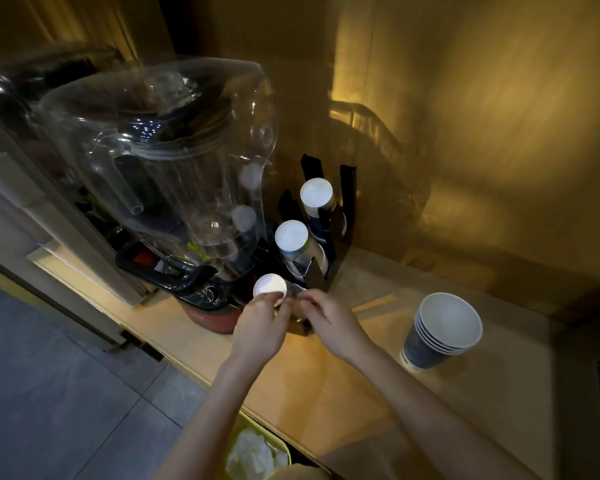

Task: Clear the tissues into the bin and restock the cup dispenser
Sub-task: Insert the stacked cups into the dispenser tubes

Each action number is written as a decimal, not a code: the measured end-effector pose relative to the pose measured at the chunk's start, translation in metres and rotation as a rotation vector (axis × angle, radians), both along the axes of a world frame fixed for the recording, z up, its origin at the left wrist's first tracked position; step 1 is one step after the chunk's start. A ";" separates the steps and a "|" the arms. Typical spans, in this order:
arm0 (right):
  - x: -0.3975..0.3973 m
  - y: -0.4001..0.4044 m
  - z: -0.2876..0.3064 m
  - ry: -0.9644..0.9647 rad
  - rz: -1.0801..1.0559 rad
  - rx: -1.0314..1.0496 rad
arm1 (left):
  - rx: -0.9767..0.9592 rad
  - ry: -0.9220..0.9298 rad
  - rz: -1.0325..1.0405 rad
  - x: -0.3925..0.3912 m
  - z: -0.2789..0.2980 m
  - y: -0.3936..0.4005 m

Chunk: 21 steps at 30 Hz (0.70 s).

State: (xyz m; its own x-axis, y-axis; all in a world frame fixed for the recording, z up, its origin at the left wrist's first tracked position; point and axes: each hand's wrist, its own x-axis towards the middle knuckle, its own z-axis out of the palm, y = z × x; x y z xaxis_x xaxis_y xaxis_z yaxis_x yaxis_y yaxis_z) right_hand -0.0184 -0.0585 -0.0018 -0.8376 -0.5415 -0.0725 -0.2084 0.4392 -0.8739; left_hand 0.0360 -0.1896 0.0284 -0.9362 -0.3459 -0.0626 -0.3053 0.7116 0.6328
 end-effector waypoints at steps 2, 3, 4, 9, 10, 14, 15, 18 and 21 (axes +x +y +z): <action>-0.002 0.015 0.002 -0.073 -0.069 -0.098 | -0.041 0.091 -0.016 -0.004 0.011 0.006; -0.001 0.024 0.004 -0.106 -0.108 -0.133 | -0.042 0.152 -0.040 -0.006 0.017 0.011; 0.000 0.034 0.004 -0.116 -0.143 -0.140 | -0.043 0.212 -0.073 -0.009 0.022 0.016; 0.028 0.088 -0.016 0.038 -0.218 0.187 | -0.108 0.352 -0.321 -0.028 0.038 0.058; 0.035 0.099 -0.024 0.037 -0.228 0.265 | -0.130 0.355 -0.378 -0.032 0.038 0.069; 0.052 0.144 -0.047 0.049 -0.316 0.659 | -0.172 0.313 -0.544 -0.047 0.030 0.111; 0.054 0.153 -0.051 0.069 -0.326 0.746 | -0.175 0.288 -0.575 -0.050 0.027 0.121; 0.056 0.173 -0.056 0.074 -0.344 0.900 | -0.233 0.189 -0.728 -0.060 0.014 0.147; 0.055 0.184 -0.058 0.025 -0.410 0.884 | -0.231 0.035 -0.838 -0.067 0.000 0.168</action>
